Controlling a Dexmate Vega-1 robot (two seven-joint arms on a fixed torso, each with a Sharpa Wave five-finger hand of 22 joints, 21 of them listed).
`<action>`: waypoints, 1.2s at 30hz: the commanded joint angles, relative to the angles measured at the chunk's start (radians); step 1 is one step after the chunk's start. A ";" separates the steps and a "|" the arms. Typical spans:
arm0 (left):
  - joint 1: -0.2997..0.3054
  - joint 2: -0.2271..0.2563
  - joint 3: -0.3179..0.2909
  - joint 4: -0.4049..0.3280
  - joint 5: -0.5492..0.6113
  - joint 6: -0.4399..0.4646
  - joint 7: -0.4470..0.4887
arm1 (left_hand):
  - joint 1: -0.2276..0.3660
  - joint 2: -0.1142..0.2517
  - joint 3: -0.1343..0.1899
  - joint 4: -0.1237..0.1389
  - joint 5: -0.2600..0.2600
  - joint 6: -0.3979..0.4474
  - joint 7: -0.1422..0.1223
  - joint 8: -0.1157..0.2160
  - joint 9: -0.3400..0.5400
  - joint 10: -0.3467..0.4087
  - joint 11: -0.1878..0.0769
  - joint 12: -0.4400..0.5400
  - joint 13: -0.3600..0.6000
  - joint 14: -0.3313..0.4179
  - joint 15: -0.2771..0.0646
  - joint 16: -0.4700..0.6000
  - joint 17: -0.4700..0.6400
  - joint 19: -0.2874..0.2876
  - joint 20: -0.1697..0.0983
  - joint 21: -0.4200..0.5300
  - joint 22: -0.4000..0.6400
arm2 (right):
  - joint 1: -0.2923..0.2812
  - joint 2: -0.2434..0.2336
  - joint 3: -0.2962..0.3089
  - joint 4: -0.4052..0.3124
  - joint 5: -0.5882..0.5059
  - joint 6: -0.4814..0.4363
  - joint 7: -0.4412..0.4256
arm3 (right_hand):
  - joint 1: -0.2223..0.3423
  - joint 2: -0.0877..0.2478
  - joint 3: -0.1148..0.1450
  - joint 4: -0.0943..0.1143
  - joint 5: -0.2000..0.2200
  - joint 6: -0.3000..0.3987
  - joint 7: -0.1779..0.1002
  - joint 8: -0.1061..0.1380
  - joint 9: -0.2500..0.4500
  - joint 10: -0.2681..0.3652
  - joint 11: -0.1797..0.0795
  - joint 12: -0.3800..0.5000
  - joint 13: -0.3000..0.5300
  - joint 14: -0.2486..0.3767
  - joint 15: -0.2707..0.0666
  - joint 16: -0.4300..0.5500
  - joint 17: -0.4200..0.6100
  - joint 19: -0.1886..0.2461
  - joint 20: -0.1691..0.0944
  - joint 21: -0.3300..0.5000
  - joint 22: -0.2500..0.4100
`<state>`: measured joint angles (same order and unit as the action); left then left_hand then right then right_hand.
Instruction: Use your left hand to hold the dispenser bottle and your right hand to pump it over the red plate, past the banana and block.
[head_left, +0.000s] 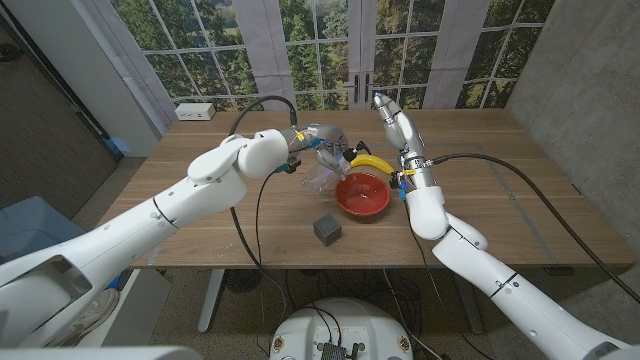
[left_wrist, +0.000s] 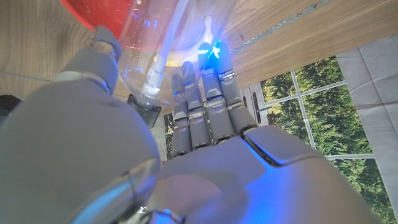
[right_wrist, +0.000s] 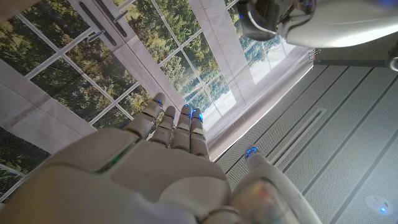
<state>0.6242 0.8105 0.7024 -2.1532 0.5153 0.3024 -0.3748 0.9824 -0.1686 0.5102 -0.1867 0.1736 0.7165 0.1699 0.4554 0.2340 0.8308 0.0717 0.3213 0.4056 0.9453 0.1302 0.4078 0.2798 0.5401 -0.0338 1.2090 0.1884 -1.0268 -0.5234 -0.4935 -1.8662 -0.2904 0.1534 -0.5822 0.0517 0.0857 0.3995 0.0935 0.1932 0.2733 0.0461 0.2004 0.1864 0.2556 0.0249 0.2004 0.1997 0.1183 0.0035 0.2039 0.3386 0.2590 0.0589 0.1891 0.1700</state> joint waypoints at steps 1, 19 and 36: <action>0.001 -0.011 -0.010 0.019 0.004 -0.017 0.012 | 0.284 0.271 0.001 0.002 0.005 0.156 -0.147 0.000 0.003 0.231 -0.228 -0.001 0.001 0.275 -0.369 0.006 0.011 0.018 -0.154 0.011 0.005 | 0.028 0.000 -0.026 0.022 -0.004 0.012 0.049 | 0.007 0.040 0.002 -0.005 0.001 0.006 0.000 0.008 -0.001 0.007 -0.004 0.007 0.003 0.002 0.000 0.008 -0.001 0.008 -0.004 0.007 0.001; -0.013 -0.025 -0.006 0.045 -0.006 -0.024 0.005 | 0.289 0.267 -0.003 0.005 0.005 0.161 -0.147 -0.015 0.001 0.231 -0.229 -0.002 -0.002 0.279 -0.369 0.000 0.004 0.010 -0.152 0.024 0.003 | 0.081 0.018 -0.094 0.074 0.035 0.014 0.155 | 0.007 0.044 0.001 -0.007 -0.001 -0.004 -0.002 0.001 -0.001 -0.001 -0.009 0.002 0.003 -0.005 -0.002 0.009 -0.002 0.005 -0.005 0.005 0.001; -0.031 -0.030 0.001 0.055 -0.028 -0.030 -0.024 | 0.297 0.263 -0.003 0.002 0.006 0.171 -0.137 -0.027 0.000 0.236 -0.214 -0.003 -0.007 0.280 -0.369 -0.006 -0.002 -0.009 -0.154 0.028 -0.001 | 0.107 0.028 -0.148 0.101 0.055 0.033 0.222 | 0.009 0.048 0.003 -0.011 -0.002 -0.010 -0.003 -0.003 -0.001 -0.006 -0.007 0.000 0.003 -0.008 -0.001 0.010 -0.004 0.004 -0.005 0.004 0.002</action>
<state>0.6077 0.7855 0.6979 -2.1057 0.5078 0.2746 -0.3745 0.9949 -0.1812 0.4997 -0.1839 0.1740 0.7373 0.1661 0.4324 0.2306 0.8420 0.0718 0.3161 0.3982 0.9509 0.1283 0.4016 0.2796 0.5358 -0.0380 1.2359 0.1865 -0.9352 -0.5036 -0.6076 -1.7807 -0.2442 0.1711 -0.4000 0.0517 0.0857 0.3991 0.0881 0.1932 0.2693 0.0424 0.2004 0.1865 0.2499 0.0194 0.2003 0.2000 0.1181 0.0036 0.2039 0.3342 0.2588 0.0589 0.1891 0.1700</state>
